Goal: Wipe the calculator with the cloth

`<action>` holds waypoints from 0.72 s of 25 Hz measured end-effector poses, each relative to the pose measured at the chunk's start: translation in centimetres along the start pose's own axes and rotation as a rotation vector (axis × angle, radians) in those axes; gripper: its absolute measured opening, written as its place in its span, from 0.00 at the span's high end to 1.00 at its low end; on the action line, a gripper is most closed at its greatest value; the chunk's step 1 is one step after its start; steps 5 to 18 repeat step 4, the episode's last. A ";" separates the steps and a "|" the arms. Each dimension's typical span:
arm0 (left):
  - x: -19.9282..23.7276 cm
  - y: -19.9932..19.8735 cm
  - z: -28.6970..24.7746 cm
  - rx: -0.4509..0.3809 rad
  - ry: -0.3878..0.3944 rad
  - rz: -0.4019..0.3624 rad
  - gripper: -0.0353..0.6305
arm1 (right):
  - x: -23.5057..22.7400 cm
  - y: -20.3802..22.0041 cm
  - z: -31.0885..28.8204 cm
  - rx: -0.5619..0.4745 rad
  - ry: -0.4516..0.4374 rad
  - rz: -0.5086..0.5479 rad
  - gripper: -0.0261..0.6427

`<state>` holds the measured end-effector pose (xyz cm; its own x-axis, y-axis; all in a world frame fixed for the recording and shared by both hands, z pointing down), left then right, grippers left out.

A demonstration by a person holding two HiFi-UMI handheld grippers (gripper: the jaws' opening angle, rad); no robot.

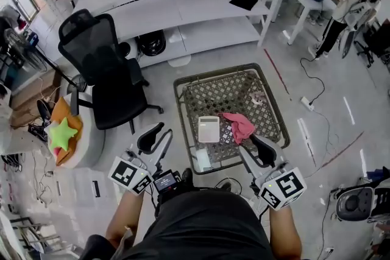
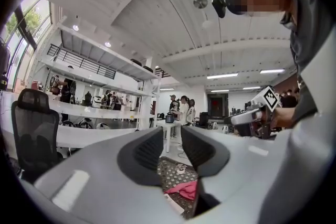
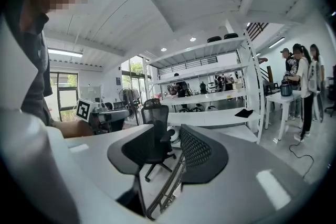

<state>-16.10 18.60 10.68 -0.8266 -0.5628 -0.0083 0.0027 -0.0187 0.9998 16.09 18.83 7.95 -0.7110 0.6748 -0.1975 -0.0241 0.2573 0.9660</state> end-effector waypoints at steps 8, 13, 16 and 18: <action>0.8 -1.1 0.5 -0.009 0.011 0.011 0.69 | 1.1 -0.9 -0.4 0.008 0.014 -0.005 0.73; 0.8 -1.1 0.5 -0.009 0.011 0.011 0.69 | 1.1 -0.9 -0.4 0.008 0.014 -0.005 0.73; 0.8 -1.1 0.5 -0.009 0.011 0.011 0.69 | 1.1 -0.9 -0.4 0.008 0.014 -0.005 0.73; 0.8 -1.1 0.5 -0.009 0.011 0.011 0.69 | 1.1 -0.9 -0.4 0.008 0.014 -0.005 0.73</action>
Point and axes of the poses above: the fingertips, and each gripper's own axes: z backward along the fingers, x to its left, y out of its underside, the point moved 8 cm from there along z, backward along the fingers, and after that the axes turned 4 degrees about -z, right-handed, at the moved point
